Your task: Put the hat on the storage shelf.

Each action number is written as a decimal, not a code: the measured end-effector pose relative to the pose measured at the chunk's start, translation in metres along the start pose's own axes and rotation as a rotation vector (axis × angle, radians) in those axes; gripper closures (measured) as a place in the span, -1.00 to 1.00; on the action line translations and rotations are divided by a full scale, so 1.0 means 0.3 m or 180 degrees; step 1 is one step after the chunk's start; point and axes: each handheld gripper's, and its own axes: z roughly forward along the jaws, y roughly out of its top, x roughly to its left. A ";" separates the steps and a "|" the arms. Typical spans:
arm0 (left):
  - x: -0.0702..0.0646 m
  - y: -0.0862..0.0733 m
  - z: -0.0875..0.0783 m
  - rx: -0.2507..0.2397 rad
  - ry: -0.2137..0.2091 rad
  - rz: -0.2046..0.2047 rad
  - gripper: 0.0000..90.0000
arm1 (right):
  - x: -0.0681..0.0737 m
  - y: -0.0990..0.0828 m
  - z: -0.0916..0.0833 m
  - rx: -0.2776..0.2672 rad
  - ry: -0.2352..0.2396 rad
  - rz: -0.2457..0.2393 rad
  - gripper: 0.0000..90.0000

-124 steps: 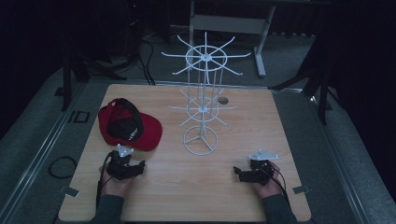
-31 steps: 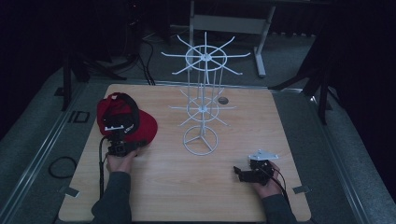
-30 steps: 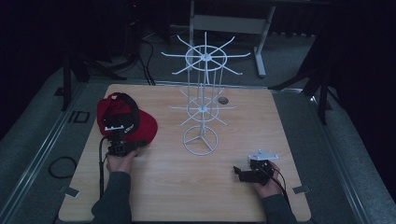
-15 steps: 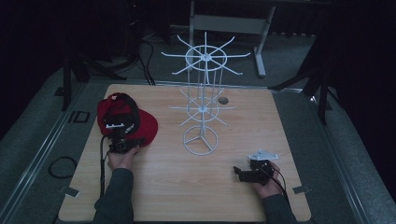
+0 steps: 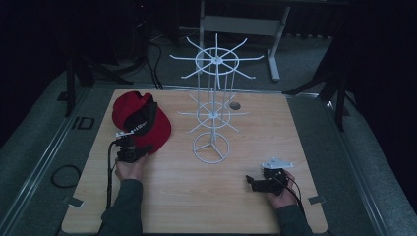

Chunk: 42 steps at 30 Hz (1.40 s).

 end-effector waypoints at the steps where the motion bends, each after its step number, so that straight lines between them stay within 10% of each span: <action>1: 0.000 -0.004 -0.004 -0.0034 -0.0017 0.0015 0.82 | 0.000 0.000 0.000 0.0001 0.0000 -0.0002 -0.66; 6: -0.014 -0.010 -0.012 -0.0081 0.0037 0.0271 0.91 | 0.001 -0.001 0.000 -0.0001 -0.0001 0.0003 -0.66; 30: -0.050 -0.022 -0.079 -0.0444 -0.0056 0.0535 0.92 | 0.001 -0.001 0.000 0.0002 0.0000 0.0004 -0.66; 42: -0.118 0.016 -0.137 -0.0561 0.0069 0.0879 0.91 | 0.001 0.000 0.000 0.0004 0.0000 0.0009 -0.66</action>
